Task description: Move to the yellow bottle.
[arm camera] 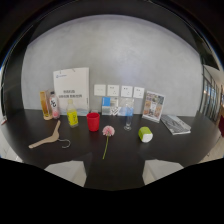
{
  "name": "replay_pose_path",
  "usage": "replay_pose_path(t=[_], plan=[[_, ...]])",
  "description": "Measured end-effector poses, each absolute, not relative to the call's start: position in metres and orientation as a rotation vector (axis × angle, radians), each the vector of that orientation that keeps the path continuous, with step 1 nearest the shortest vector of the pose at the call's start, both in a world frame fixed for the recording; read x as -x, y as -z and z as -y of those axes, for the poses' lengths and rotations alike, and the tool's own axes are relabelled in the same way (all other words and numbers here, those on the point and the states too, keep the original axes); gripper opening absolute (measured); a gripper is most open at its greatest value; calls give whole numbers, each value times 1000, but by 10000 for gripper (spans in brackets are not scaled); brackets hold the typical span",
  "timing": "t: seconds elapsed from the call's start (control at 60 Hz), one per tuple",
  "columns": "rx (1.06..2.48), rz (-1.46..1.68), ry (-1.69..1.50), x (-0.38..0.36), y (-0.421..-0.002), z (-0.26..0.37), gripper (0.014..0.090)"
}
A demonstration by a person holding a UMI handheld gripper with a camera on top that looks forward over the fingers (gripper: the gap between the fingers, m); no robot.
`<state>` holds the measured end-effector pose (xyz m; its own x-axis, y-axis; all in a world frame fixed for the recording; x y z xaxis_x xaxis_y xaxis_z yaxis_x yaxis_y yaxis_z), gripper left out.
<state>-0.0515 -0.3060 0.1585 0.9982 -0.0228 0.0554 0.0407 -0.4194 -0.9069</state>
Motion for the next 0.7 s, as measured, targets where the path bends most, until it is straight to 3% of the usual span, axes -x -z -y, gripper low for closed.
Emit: replay_pose_path(t=[0.317, 0.7], plan=[[2032, -21, 110, 82, -148, 326, 847], [2037, -12, 46, 212, -133, 314, 854]])
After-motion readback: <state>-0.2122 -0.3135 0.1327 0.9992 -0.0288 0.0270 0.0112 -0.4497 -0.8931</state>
